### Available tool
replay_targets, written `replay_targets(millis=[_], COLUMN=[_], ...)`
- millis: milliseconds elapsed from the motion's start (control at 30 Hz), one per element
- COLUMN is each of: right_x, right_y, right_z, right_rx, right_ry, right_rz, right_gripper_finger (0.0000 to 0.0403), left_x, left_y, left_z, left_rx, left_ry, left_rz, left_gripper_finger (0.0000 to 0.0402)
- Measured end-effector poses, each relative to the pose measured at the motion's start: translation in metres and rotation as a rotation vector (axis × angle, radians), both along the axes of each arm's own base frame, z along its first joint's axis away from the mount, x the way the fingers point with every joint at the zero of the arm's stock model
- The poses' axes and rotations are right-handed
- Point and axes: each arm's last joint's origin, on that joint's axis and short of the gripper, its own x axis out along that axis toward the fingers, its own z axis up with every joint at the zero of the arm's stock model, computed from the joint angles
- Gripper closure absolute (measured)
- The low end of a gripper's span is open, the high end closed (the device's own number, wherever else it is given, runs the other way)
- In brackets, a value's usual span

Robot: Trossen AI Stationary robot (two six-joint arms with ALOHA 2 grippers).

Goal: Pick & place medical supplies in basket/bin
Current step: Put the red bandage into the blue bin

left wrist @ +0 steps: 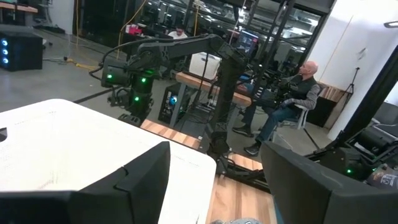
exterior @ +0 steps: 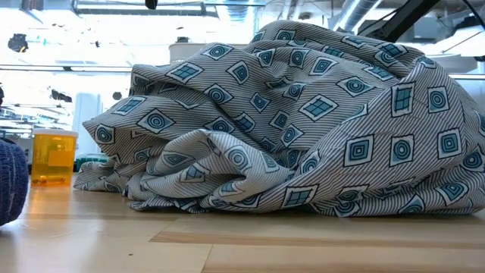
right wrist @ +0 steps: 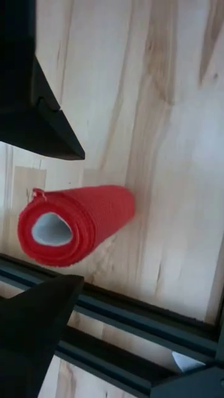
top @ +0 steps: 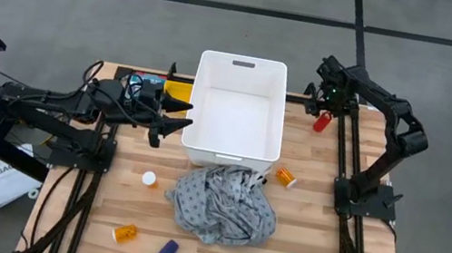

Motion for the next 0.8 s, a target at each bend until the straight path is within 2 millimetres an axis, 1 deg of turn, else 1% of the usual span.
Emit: replay_targets(millis=[567, 800], right_x=[-0.0001, -0.0002], right_y=[0.0009, 0.0011], right_z=[-0.001, -0.001], right_rx=[0.005, 0.008], right_ry=[0.004, 0.005], right_rz=[0.019, 0.027], right_gripper_finger=[0.0194, 0.0227], left_x=[0.0001, 0.0001], left_y=[-0.0003, -0.0003], left_z=[0.0002, 0.0002], left_rx=[0.0, 0.0], left_ry=[-0.002, -0.002], left_rz=[-0.009, -0.009], left_gripper_finger=[0.016, 0.0164])
